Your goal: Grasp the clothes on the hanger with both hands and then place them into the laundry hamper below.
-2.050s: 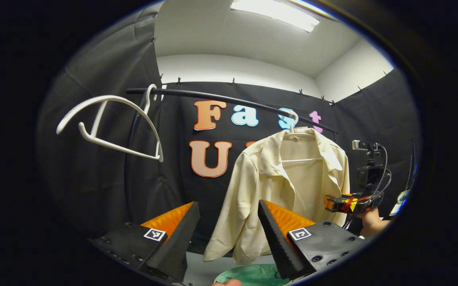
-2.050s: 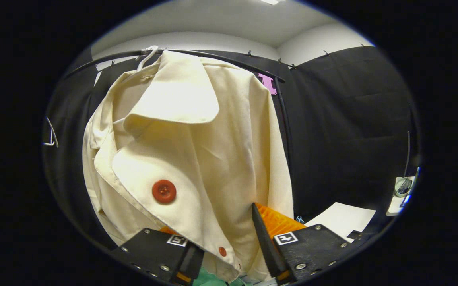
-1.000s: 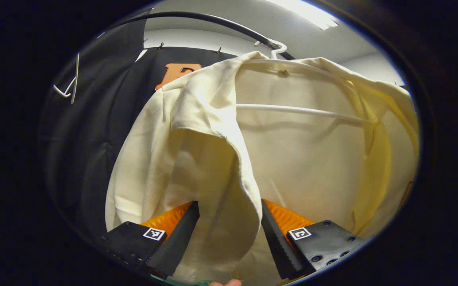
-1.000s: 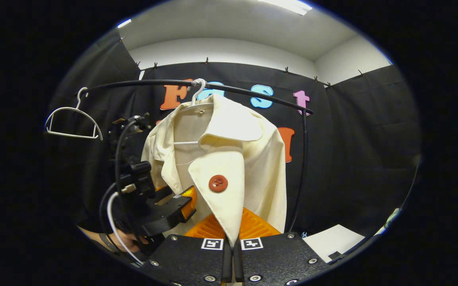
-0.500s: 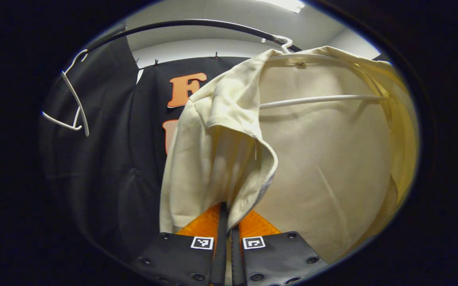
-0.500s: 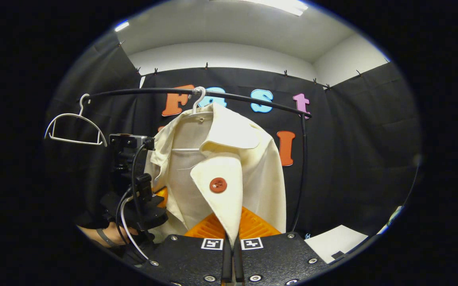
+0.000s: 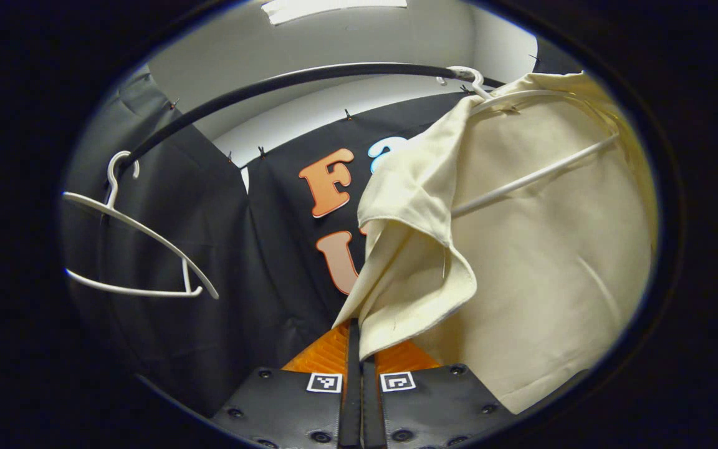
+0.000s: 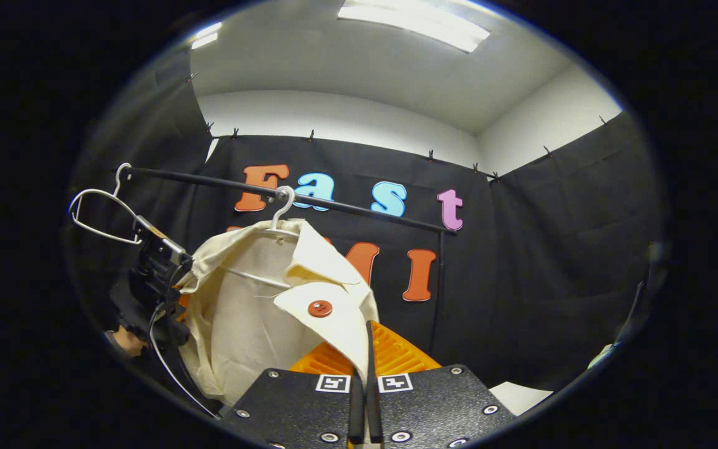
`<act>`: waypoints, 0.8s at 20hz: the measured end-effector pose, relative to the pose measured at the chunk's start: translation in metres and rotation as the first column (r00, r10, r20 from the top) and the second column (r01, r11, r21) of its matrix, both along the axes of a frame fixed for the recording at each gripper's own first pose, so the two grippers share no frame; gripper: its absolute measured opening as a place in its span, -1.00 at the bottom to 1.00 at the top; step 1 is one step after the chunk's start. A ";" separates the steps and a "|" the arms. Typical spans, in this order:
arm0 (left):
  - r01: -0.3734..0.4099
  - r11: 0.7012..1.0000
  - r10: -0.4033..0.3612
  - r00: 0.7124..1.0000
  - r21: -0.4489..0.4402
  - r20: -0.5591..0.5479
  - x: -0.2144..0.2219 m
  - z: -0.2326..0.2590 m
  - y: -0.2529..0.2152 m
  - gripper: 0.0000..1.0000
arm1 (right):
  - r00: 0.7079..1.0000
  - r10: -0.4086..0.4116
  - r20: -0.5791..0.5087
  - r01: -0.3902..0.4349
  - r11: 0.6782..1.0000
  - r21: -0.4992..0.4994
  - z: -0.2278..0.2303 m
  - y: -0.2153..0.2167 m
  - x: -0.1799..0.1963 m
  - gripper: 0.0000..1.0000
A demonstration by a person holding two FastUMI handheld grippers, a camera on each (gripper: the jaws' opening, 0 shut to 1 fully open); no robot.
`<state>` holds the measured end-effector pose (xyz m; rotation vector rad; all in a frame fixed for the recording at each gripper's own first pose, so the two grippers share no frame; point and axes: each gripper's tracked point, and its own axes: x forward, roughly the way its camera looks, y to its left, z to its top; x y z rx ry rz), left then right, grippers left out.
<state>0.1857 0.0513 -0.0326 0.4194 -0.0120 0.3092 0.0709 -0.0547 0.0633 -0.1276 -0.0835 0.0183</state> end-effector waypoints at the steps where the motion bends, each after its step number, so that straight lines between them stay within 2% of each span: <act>1: -0.015 1.000 0.016 1.000 -0.002 0.012 0.006 0.009 0.008 -0.84 | 1.000 -0.008 0.009 0.008 1.000 0.006 0.007 -0.005 0.003 -0.96; 5: -0.052 0.998 0.051 0.998 0.033 0.049 0.018 0.043 0.031 -0.83 | 0.998 -0.054 0.044 0.054 0.999 0.003 0.039 -0.036 0.019 -0.96; 9: -0.030 0.999 0.029 0.999 0.042 0.033 0.034 0.050 0.038 -0.84 | 0.991 -0.098 0.092 0.101 0.994 -0.031 0.080 -0.068 0.049 -0.96; 13: -0.016 1.000 0.015 0.999 0.021 0.043 0.052 0.059 0.037 -0.84 | 0.986 -0.115 0.123 0.114 0.993 0.014 0.112 -0.098 0.098 -0.97; 16: -0.004 1.000 0.005 0.998 -0.010 0.056 0.063 0.065 0.038 -0.84 | 0.986 -0.128 0.105 0.129 0.992 0.002 0.108 -0.111 0.147 -0.97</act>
